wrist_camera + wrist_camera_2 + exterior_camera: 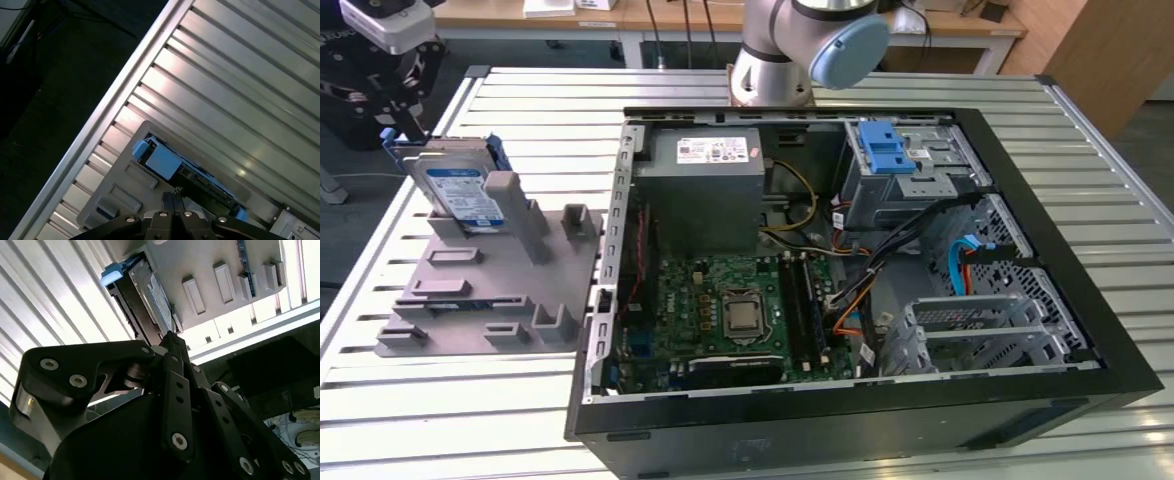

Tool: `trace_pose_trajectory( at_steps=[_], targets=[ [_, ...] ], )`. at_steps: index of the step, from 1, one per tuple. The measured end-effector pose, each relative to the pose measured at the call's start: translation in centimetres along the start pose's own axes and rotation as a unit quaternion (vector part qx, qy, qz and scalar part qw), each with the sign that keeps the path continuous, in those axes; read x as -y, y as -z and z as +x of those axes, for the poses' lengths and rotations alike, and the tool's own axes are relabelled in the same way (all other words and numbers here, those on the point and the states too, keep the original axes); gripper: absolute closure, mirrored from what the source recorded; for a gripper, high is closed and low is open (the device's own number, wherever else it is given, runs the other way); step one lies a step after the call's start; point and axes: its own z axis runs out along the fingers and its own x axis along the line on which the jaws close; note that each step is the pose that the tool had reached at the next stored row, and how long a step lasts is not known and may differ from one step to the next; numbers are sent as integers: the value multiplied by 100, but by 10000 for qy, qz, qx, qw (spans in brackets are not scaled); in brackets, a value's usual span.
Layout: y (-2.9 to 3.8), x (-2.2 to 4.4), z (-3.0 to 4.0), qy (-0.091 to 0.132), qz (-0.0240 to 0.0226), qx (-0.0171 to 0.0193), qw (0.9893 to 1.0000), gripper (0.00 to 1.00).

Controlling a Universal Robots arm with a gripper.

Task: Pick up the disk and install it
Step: 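Pick up the disk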

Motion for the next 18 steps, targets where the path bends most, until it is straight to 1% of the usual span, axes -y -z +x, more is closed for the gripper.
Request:
trace_pose_trajectory(
  at_steps=[3,5,7,10,16,17,18],
  targets=[
    [-1,0,0,270,-2,-7,9996,89],
    [-2,0,0,458,-3,-13,9990,89],
    [-3,0,0,637,-4,-18,9980,89],
    [-5,0,1,888,-6,-25,9960,89],
    [-5,-1,2,905,-6,-26,9959,89],
    [-5,-1,2,956,-7,-28,9954,89],
    [-5,-1,2,1042,-7,-30,9945,89]
  ],
)
